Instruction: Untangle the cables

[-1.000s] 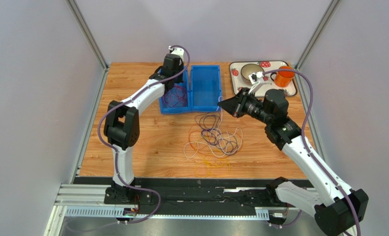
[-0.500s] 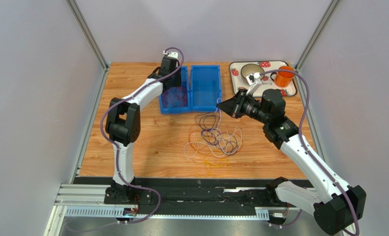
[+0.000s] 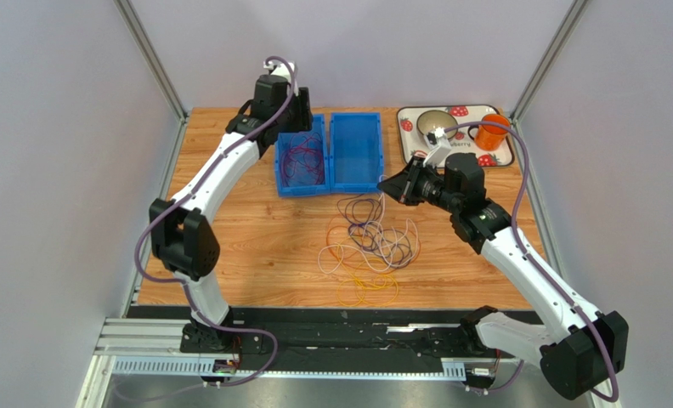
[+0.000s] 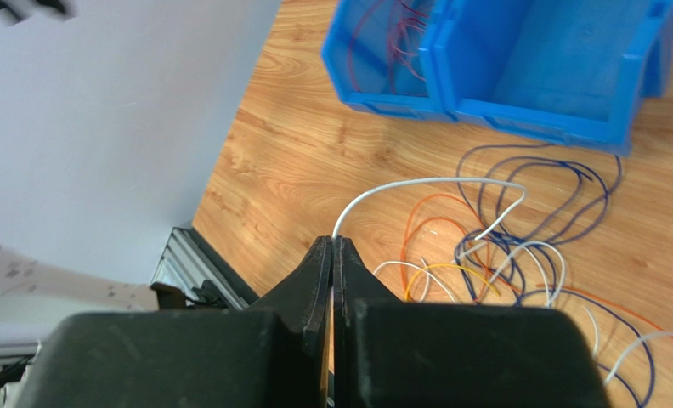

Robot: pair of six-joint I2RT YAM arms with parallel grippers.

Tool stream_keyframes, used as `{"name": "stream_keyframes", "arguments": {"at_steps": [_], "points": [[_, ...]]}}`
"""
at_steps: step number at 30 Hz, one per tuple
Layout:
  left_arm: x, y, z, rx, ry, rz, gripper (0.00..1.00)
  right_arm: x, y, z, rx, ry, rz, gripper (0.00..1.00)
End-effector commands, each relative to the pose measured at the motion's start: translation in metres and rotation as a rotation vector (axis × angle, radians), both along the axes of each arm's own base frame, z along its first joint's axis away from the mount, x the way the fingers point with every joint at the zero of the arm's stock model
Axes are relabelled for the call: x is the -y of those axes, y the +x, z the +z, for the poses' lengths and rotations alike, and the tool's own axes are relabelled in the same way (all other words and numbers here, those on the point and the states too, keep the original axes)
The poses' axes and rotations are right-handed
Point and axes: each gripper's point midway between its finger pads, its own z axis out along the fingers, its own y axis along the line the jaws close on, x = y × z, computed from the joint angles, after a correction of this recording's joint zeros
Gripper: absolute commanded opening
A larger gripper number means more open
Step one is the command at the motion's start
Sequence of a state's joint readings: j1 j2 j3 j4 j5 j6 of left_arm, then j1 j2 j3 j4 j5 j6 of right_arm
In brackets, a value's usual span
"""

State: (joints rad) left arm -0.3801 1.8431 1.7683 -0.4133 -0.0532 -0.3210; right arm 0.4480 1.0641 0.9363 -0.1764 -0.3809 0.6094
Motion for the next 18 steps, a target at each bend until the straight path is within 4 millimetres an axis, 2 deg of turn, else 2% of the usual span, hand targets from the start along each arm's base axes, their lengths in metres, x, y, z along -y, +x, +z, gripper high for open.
{"name": "stream_keyframes", "arguments": {"at_steps": [1, 2, 3, 5, 6, 7, 8, 9, 10, 11, 12, 13, 15, 16, 17, 18], "points": [[0.007, -0.051, 0.031, 0.026, -0.051, -0.057, 0.62, 0.018, 0.017, -0.039, -0.126, -0.084, -0.15, 0.0], [0.014, -0.059, 0.03, 0.027, -0.053, -0.077, 0.62, 0.019, 0.019, -0.051, -0.17, -0.092, -0.168, 0.0], [0.015, -0.068, 0.018, 0.004, -0.043, -0.088, 0.62, 0.021, 0.019, -0.061, -0.2, -0.106, -0.179, 0.0], [0.024, -0.087, 0.024, 0.021, -0.053, -0.115, 0.61, 0.023, 0.02, -0.078, -0.254, -0.123, -0.199, 0.0], [0.024, -0.097, 0.006, -0.009, -0.038, -0.124, 0.61, 0.023, 0.019, -0.09, -0.289, -0.14, -0.2, 0.0], [0.026, -0.107, 0.011, 0.006, -0.044, -0.135, 0.61, 0.021, 0.018, -0.096, -0.305, -0.143, -0.187, 0.0], [0.034, -0.117, 0.008, 0.004, -0.048, -0.157, 0.61, 0.019, 0.014, -0.102, -0.326, -0.148, -0.17, 0.0], [0.035, -0.127, -0.006, -0.021, -0.037, -0.166, 0.6, 0.015, 0.013, -0.111, -0.339, -0.154, -0.142, 0.0], [0.041, -0.139, -0.002, -0.013, -0.043, -0.188, 0.6, 0.006, 0.005, -0.113, -0.354, -0.136, -0.072, 0.0], [0.043, -0.148, -0.008, -0.03, -0.037, -0.202, 0.59, 0.001, 0.002, -0.117, -0.367, -0.136, -0.029, 0.05], [0.044, -0.158, -0.016, -0.053, -0.022, -0.219, 0.57, -0.002, -0.002, -0.129, -0.397, -0.168, 0.012, 0.19], [0.049, -0.171, -0.013, -0.049, -0.01, -0.243, 0.57, -0.007, -0.01, -0.133, -0.417, -0.182, 0.066, 0.51], [0.042, -0.188, -0.025, -0.083, 0.054, -0.245, 0.57, -0.004, -0.014, -0.135, -0.423, -0.244, 0.081, 0.68], [0.042, -0.201, -0.02, -0.077, 0.062, -0.265, 0.57, 0.006, -0.01, -0.132, -0.395, -0.283, 0.023, 0.9], [0.037, -0.211, -0.027, -0.105, 0.091, -0.273, 0.57, 0.014, -0.012, -0.134, -0.4, -0.321, -0.01, 0.99], [0.03, -0.221, -0.03, -0.112, 0.103, -0.275, 0.57, 0.022, -0.009, -0.131, -0.381, -0.346, -0.053, 1.0]]}}
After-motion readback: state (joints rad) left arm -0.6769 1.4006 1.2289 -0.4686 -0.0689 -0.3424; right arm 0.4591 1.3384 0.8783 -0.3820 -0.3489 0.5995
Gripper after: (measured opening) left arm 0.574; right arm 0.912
